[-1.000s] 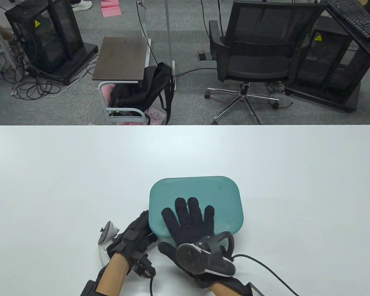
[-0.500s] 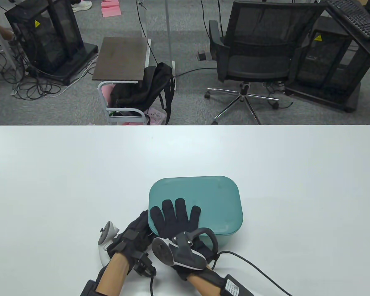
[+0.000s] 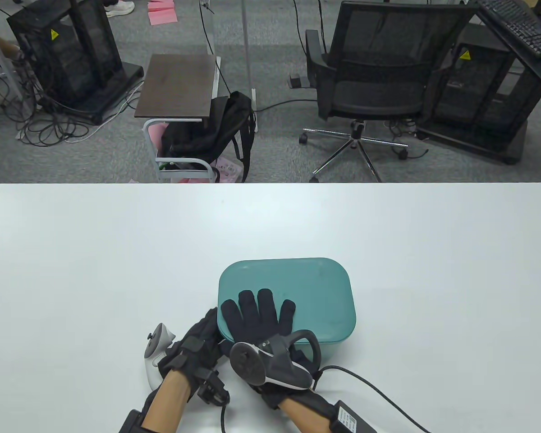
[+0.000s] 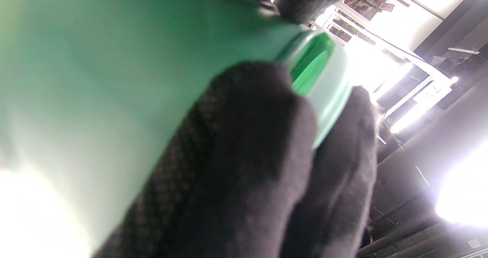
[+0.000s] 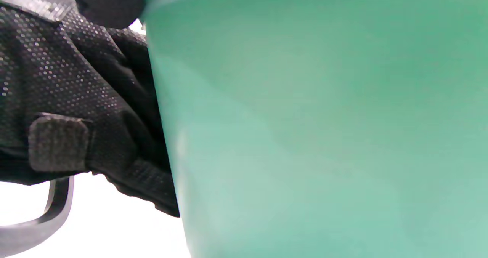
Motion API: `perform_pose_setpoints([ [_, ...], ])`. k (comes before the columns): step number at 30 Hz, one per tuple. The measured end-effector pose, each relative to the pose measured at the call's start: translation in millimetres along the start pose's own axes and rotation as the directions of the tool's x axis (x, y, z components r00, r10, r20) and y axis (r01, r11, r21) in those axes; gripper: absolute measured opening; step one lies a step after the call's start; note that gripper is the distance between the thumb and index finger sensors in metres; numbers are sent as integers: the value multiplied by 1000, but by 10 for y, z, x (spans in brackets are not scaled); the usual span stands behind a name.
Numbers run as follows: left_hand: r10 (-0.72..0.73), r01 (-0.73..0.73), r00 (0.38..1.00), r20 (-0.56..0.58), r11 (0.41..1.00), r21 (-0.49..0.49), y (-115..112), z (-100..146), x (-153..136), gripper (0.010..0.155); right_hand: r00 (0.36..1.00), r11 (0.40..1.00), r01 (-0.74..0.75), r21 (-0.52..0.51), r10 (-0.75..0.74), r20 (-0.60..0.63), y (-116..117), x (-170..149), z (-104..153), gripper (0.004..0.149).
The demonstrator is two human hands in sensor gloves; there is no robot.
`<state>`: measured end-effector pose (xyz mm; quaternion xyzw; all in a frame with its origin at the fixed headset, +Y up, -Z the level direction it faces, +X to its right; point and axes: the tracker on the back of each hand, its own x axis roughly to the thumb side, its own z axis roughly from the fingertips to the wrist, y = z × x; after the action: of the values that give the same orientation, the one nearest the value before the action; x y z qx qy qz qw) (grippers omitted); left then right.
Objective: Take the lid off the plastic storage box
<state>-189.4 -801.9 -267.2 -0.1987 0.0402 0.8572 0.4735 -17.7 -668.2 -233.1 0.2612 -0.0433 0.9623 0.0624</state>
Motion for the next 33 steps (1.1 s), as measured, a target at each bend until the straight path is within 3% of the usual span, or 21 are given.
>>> perform_pose_setpoints([
  [5, -2, 2, 1000, 3, 1000, 10, 6, -3, -7, 47, 999, 996, 47, -80, -48, -14, -270, -49, 47, 71],
  [9, -6, 6, 1000, 1, 1000, 15, 8, -1, -10, 48, 999, 977, 20, -214, -28, -32, -584, -118, 122, 64],
  [13, -6, 5, 1000, 3, 1000, 26, 12, -3, -17, 48, 998, 907, -14, -422, -10, -54, -945, -304, 250, 51],
  [24, -13, 13, 1000, 3, 999, 34, 12, -5, -19, 48, 977, 771, 80, -632, -187, -104, -1608, -1063, 685, 46],
  [29, -17, 17, 1000, 2, 999, 32, 10, -4, -16, 48, 967, 798, -45, -601, -116, -226, -1565, -1510, 817, 46],
  [33, -16, 16, 1000, 3, 999, 34, 9, -4, -16, 48, 934, 854, -156, -496, -36, -356, -1283, -1994, 908, 45],
])
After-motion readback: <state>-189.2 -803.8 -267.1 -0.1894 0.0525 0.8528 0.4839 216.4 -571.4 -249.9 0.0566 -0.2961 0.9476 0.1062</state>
